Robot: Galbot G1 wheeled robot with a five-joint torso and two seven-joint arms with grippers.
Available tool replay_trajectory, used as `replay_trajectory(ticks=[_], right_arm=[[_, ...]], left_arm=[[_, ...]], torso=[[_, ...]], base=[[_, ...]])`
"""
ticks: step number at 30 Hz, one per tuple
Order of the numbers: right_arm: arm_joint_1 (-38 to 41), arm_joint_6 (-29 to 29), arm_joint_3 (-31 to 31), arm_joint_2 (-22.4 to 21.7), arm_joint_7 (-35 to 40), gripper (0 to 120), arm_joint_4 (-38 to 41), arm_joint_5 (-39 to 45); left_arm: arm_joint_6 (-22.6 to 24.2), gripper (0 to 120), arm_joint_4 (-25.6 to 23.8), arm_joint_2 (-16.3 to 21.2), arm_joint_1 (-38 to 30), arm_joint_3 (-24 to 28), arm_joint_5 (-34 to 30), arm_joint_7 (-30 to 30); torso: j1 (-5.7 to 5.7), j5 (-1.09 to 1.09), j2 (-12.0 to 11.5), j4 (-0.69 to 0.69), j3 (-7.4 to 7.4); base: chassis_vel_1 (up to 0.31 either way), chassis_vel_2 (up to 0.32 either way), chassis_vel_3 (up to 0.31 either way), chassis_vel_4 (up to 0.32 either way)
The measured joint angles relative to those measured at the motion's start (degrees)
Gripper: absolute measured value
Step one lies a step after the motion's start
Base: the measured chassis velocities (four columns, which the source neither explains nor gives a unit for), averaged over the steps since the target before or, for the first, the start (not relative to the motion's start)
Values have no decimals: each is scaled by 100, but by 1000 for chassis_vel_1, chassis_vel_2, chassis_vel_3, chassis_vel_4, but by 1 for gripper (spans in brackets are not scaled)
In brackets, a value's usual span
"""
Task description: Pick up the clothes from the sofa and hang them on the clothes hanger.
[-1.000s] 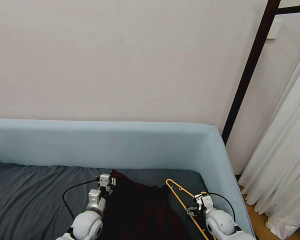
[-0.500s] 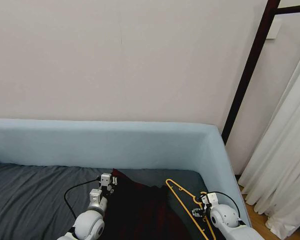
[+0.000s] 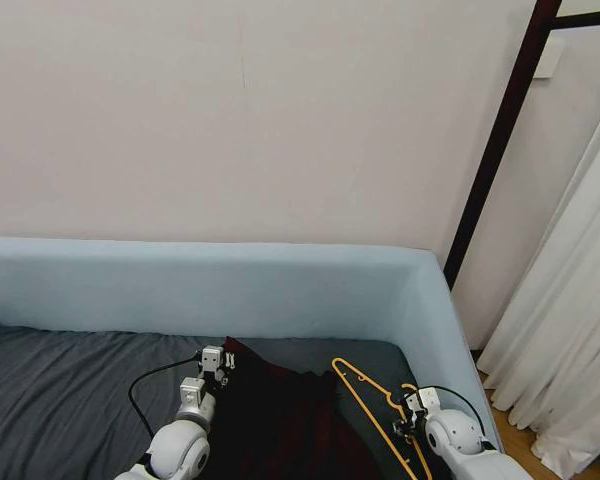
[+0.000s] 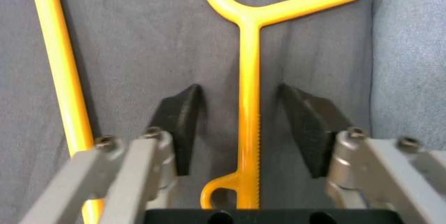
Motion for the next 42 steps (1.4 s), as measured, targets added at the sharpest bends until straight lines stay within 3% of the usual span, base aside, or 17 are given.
replay_trajectory(ticks=[2, 10, 18, 21, 24, 25, 28, 29, 31, 34, 39, 42], right_arm=[[-12, 0, -9, -7, -7, 40, 9, -19], [-94, 53, -72, -48, 88, 7, 143, -79], [-189, 295, -110, -121, 305, 5, 433, -23], [-268, 733, -123, -182, 492, 5, 662, 36], [-512, 2036, -194, -348, 497, 5, 1037, -219], [-512, 2036, -194, -348, 497, 5, 1037, -219], [-941, 3308, -204, -590, 118, 5, 1607, -692], [-941, 3308, -204, -590, 118, 5, 1607, -692], [-1196, 3848, -208, -710, -10, 5, 1946, -1065], [-1608, 4272, -264, -905, -187, 5, 2432, -1511], [-2061, 4444, -381, -1026, -238, 5, 2788, -2167], [-2283, 4490, -551, -934, -3, 5, 2833, -3015]], left_arm=[[0, 0, 0, 0, 0, 3, 3, -7], [-1, 0, -12, 8, -1, -1, 7, -48], [-1, 0, -55, 31, 7, -17, 10, -75], [-1, 0, -74, 66, 5, -45, -4, -77], [0, 0, -98, 162, -1, -82, -51, -78], [0, 0, -98, 162, -1, -82, -51, -78], [27, 0, -143, 272, -20, -133, -139, -76], [27, 0, -143, 272, -20, -133, -139, -76], [59, 0, -192, 338, -23, -193, -197, -71], [148, 0, -299, 455, -51, -287, -335, -59], [253, 0, -396, 558, -143, -275, -477, -43], [336, 0, -494, 623, -181, -119, -504, -34]], torso=[[0, 0, 0, 0, 0], [0, -1, 0, -3, 0], [1, -1, -1, -4, 2], [1, -1, 0, -2, 1], [1, 0, -1, -1, 1], [1, 0, -1, -1, 1], [1, -1, 0, -2, 0], [1, -1, 0, -2, 0], [0, -1, 0, -2, 0], [1, -1, 0, 1, 0], [1, -1, 0, -4, 0], [0, -1, 0, -2, 0]], base=[[0, 0, 0, 0], [0, 0, 0, 0], [0, 0, 0, 0], [0, 0, 0, 0], [0, 0, 0, 0], [0, 0, 0, 0], [0, 0, 0, 0], [0, 0, 0, 0], [0, 0, 0, 0], [0, 0, 0, 0], [0, 0, 0, 0], [0, 0, 0, 0]])
